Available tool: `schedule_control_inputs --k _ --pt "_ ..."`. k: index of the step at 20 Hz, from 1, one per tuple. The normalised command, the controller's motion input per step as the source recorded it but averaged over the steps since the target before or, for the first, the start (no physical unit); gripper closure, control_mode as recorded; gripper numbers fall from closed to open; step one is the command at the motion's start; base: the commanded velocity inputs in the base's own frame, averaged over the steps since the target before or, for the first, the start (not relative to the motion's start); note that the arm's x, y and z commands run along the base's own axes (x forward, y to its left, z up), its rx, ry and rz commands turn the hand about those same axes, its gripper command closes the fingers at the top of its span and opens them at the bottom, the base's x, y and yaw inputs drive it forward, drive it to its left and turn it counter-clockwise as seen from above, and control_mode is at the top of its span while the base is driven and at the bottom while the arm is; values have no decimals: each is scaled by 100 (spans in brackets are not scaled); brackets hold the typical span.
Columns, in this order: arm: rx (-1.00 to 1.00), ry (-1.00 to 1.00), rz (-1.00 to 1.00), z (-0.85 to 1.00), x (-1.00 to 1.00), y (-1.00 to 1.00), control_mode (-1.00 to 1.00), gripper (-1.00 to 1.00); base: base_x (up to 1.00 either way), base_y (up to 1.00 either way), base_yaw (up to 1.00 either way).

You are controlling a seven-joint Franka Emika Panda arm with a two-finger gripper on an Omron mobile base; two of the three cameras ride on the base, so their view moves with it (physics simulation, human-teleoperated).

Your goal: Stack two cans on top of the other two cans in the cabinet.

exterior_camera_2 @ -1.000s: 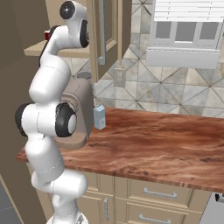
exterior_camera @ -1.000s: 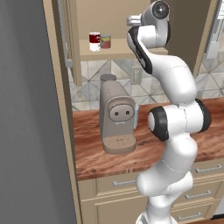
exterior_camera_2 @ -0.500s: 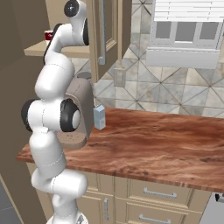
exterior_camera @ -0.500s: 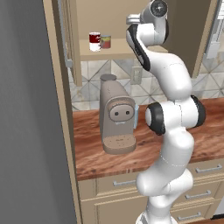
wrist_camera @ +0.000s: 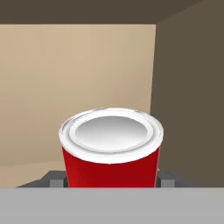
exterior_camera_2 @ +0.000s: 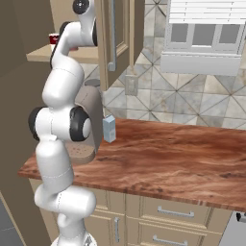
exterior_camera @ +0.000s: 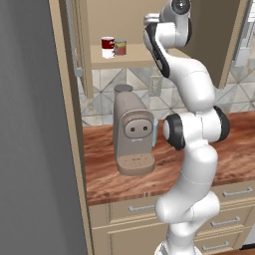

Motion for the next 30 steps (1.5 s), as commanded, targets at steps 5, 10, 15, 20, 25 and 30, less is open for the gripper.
schedule_control_inputs --k 5,10,15,20,25,30 --pt "0 0 0 0 0 0 -100 100 0 0 0" --pt "0 0 0 -2 -2 0 -100 100 0 0 0" --pt "0 1 0 -12 -3 0 -100 100 0 0 0" --pt "0 1 0 -16 -7 0 -100 100 0 0 0" --pt "0 0 0 -5 0 2 -100 100 0 0 0" --pt "0 0 0 -4 0 4 -100 100 0 0 0"
